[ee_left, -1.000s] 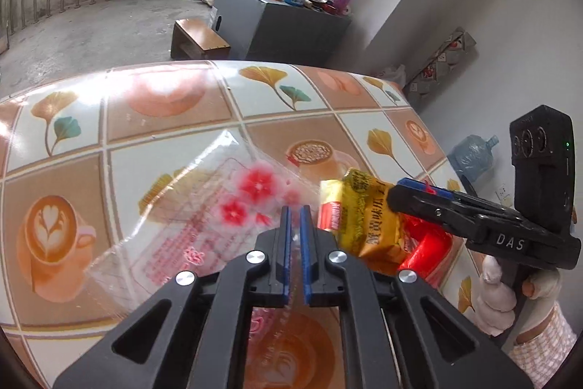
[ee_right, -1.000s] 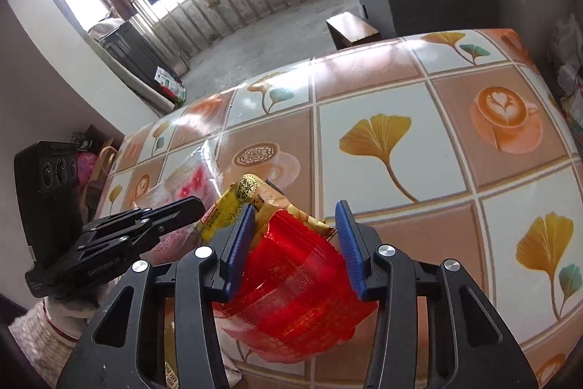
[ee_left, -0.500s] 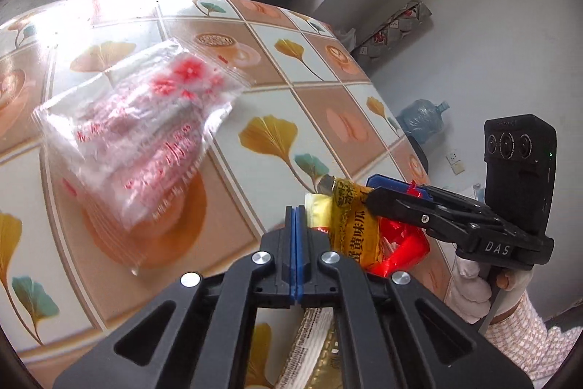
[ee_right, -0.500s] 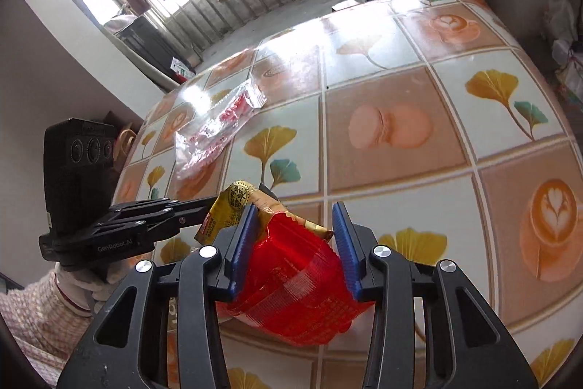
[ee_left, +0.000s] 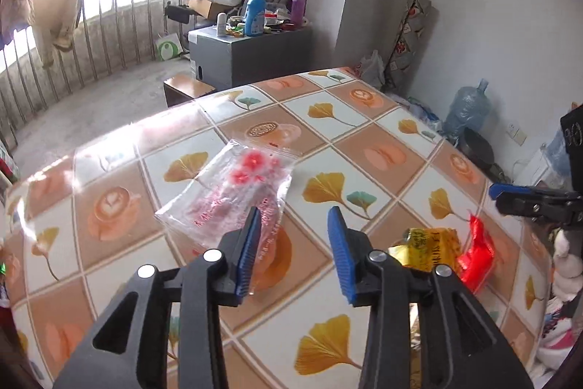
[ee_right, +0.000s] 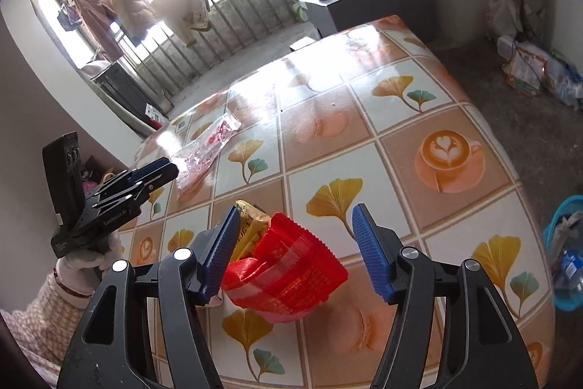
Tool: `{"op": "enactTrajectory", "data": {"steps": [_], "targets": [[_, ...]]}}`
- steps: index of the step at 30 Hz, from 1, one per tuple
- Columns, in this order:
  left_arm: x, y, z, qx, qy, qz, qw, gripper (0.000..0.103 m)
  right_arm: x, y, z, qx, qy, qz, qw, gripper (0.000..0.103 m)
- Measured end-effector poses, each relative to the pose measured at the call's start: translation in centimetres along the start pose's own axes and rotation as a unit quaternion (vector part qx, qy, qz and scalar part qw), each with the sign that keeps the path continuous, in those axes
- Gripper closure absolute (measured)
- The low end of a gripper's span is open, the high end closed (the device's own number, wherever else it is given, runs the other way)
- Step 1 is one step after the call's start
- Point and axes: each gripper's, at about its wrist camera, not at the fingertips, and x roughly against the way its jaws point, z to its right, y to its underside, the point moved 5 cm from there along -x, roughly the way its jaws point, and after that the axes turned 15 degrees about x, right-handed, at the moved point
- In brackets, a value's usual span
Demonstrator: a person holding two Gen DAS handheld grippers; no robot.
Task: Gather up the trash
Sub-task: 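Grasp the clear pink-printed bag with the left gripper while the right holds the red bag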
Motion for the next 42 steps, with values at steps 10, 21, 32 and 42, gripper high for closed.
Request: {"op": "enactTrajectory", "data": {"steps": [10,21,32,42], "targets": [[-4.0,1.0,-2.6,-0.019,-0.053,-0.070,0.9960,0.058,0.3,2.8,1.1,-0.048,0.020,-0.010,0.999,0.042],[-4.0,0.1,-3.7,0.024,-0.047,-0.076,0.9957,0.096,1.5,3.4,0.8,-0.056,0.014,0.003,0.998,0.042],[-1.4,-0.2,-3.8,0.090,-0.013,-0.059,0.9941,0.102,1.4,4.4,0.9,-0.068,0.003,0.001,0.998,0.042],[1.2,0.5,-1.7,0.111,0.028,-0.046,0.9923,0.102,-1.2,4.9,-0.3,-0.087,-0.034,-0.024,0.995,0.042]]}}
